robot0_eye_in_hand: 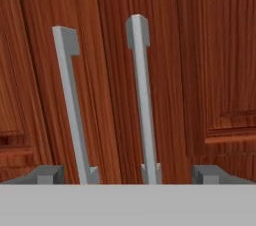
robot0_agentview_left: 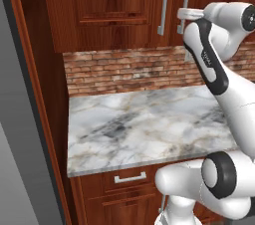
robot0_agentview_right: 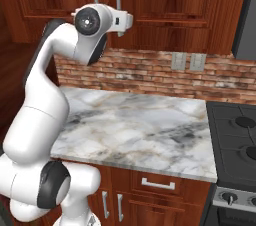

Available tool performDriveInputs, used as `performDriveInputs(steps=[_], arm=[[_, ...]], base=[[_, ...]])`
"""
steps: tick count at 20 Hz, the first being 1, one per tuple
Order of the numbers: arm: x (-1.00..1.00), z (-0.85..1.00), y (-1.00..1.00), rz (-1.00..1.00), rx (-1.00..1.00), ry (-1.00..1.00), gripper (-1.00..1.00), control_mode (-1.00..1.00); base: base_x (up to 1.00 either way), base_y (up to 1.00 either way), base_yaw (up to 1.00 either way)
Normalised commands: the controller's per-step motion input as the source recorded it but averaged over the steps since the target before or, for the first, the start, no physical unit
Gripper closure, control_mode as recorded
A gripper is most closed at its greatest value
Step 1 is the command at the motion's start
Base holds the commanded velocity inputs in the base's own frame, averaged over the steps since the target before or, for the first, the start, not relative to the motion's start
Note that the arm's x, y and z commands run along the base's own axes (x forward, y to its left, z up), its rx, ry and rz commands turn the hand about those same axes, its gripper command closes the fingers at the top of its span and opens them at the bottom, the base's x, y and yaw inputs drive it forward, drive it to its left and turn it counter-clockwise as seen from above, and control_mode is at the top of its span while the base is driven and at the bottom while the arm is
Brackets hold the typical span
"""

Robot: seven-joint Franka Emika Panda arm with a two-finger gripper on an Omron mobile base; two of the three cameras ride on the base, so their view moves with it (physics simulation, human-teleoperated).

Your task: Open the cabinet and move the ladle to the pot. Then close the cabinet.

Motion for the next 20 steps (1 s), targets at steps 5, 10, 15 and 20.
performDriveInputs(steps=[5, 10, 15, 20], arm=[[0.43, 0.0, -0.05, 0.0, 0.0, 0.0, -1.0, -1.0], [0.5, -0.01, -0.11, 0.0, 0.0, 0.0, -1.0, -1.0], [0.51, -0.08, -0.15, 0.0, -0.01, 0.0, -1.0, -1.0], [0.46, -0.06, -0.07, 0.0, -0.01, 0.0, -1.0, -1.0]], base=[[0.0, 0.0, 0.0], [0.0, 0.0, 0.0], [0.0, 0.0, 0.0], [0.0, 0.0, 0.0]])
